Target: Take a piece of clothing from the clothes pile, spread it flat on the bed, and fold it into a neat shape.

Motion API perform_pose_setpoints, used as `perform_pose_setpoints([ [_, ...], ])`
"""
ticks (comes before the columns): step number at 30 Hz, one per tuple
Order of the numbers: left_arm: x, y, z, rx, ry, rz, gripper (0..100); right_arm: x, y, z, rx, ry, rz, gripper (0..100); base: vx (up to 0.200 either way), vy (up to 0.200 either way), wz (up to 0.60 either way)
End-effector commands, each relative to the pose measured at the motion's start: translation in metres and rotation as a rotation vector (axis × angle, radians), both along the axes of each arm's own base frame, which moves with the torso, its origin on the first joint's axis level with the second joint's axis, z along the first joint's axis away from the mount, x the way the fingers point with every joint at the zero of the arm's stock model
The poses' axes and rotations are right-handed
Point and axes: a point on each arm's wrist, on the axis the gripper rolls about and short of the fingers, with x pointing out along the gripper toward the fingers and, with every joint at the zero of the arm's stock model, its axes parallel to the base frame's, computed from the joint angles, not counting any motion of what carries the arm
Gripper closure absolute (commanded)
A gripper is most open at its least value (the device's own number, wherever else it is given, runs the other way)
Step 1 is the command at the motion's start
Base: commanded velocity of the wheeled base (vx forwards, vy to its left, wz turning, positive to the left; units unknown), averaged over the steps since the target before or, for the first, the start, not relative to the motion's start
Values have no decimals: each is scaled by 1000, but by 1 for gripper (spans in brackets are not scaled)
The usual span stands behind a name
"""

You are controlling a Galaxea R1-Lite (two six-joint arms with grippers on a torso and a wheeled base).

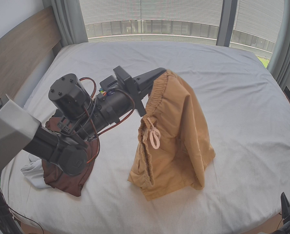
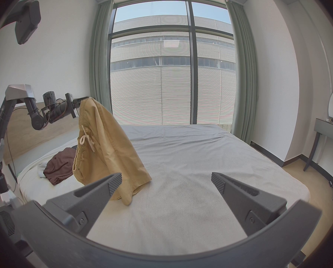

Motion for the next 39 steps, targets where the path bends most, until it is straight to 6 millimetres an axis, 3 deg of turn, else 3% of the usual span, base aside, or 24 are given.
perform_pose_setpoints([
  [1,6,21,-20,82,-18,86,100,1,0,-5,0,10,0,0,0,0,0],
  [4,10,37,-36,160,-48,153,100,1,0,-5,0,10,0,0,0,0,0],
  [15,21,87,-47,207,-90,309,100,1,0,-5,-2,10,0,0,0,0,0],
  [22,16,98,-58,273,-92,347,100,1,0,-5,-3,12,0,0,0,0,0],
  [27,11,106,-76,372,-106,380,100,1,0,-5,-5,10,0,0,0,0,0],
  [39,14,120,-96,464,-111,430,100,0,0,-5,-3,6,1,0,0,0,0],
])
